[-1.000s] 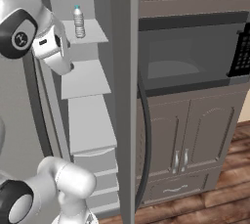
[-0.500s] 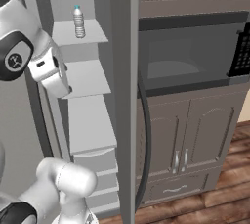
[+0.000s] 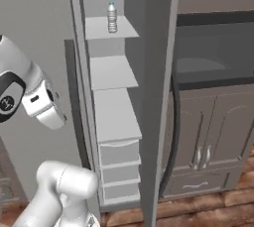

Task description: Take the bottled waters from the counter and place them in the freezer to freeze. Close the freezer door after placing the bottles.

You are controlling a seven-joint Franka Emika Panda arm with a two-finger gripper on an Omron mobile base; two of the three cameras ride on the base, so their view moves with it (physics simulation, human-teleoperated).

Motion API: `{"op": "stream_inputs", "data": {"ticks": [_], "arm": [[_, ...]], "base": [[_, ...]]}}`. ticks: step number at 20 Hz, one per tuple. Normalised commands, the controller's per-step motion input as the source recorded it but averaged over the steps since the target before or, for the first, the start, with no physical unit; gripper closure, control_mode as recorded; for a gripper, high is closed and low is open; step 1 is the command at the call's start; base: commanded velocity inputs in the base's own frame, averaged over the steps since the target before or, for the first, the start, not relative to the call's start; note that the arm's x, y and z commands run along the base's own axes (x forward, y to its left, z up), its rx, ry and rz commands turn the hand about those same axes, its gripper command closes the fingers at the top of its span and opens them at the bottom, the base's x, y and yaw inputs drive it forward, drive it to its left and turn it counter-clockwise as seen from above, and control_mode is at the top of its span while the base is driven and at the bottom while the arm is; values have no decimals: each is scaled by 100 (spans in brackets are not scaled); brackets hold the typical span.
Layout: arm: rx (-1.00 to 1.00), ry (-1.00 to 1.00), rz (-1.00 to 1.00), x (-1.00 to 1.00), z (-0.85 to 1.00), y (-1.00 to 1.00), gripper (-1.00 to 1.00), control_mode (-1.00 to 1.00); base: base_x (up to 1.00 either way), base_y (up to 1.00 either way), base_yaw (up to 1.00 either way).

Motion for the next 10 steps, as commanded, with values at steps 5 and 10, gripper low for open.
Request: {"op": "stream_inputs", "data": {"ticks": [5, 10], "arm": [[0, 0, 0, 0, 0, 0, -100, 100], [0, 0, 0, 0, 0, 0, -100, 100]], "base": [[-70, 79, 62], [-44, 96, 66]]}}
